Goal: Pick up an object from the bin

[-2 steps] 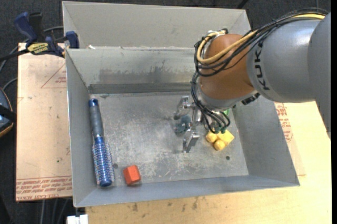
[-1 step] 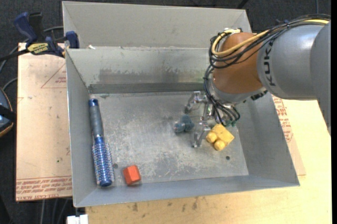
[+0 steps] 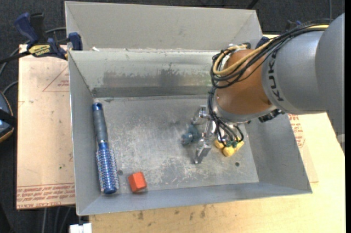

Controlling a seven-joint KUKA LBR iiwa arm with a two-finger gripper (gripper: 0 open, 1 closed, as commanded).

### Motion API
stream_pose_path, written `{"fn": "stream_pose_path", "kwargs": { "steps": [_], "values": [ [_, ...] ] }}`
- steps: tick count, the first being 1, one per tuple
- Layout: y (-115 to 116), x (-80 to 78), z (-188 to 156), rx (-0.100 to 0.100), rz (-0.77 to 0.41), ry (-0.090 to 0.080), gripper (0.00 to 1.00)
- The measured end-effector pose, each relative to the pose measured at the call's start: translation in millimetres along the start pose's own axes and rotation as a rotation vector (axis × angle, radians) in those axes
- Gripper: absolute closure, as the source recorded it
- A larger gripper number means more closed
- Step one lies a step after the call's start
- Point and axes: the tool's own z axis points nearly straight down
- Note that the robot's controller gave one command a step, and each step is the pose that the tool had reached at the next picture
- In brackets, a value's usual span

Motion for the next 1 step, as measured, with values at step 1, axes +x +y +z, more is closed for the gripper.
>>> {"fn": "stream_pose_path", "kwargs": {
  "steps": [1],
  "values": [
    [0.8,2.9,0.4,-0.001,0.0,0.017,1.0]
  ]
}}
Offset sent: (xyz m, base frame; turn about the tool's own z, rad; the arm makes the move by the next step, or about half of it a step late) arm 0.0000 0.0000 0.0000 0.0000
